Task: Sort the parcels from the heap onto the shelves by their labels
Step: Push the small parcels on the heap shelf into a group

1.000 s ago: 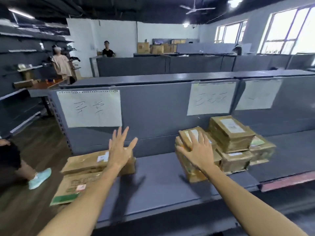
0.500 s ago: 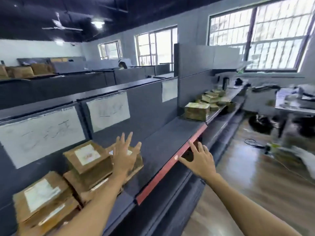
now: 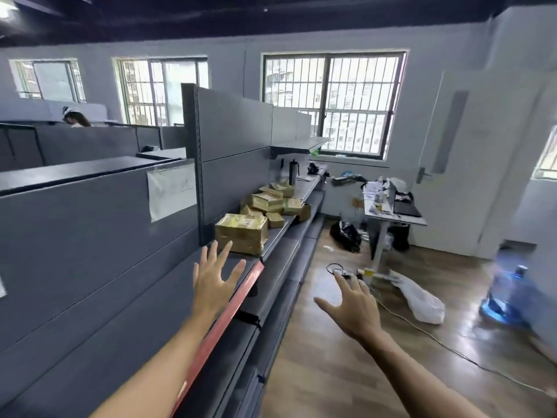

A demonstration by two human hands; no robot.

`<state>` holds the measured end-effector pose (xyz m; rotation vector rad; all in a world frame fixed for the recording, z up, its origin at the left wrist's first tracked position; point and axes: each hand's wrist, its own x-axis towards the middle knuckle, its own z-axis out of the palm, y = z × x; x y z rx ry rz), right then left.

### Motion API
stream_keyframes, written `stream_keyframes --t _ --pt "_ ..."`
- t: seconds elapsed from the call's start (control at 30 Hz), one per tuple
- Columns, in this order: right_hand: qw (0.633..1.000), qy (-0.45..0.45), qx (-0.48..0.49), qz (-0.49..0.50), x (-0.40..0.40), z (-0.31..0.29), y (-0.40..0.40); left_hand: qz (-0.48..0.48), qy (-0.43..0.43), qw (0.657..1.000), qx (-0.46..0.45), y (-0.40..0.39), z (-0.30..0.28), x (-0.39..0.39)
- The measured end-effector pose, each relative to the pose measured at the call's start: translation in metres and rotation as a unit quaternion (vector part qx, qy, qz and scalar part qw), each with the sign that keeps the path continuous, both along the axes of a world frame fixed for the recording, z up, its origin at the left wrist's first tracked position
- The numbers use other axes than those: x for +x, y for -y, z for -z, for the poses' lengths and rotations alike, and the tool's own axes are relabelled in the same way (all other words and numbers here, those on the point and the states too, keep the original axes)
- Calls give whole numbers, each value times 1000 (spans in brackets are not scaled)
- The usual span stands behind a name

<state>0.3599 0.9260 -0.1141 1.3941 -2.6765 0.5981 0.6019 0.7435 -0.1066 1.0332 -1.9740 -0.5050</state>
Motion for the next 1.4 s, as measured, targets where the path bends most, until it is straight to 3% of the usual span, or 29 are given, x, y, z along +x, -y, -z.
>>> stream_keyframes --t 0.4,0.7,1.4 --pt "999 17 -1 45 -208 23 137 64 112 992 -18 149 33 -236" --pt "1000 15 15 -14 -373 9 283 19 141 990 1 268 27 -384" --pt "966 -28 54 -251 -502 14 727 -163 107 980 51 611 56 -482"
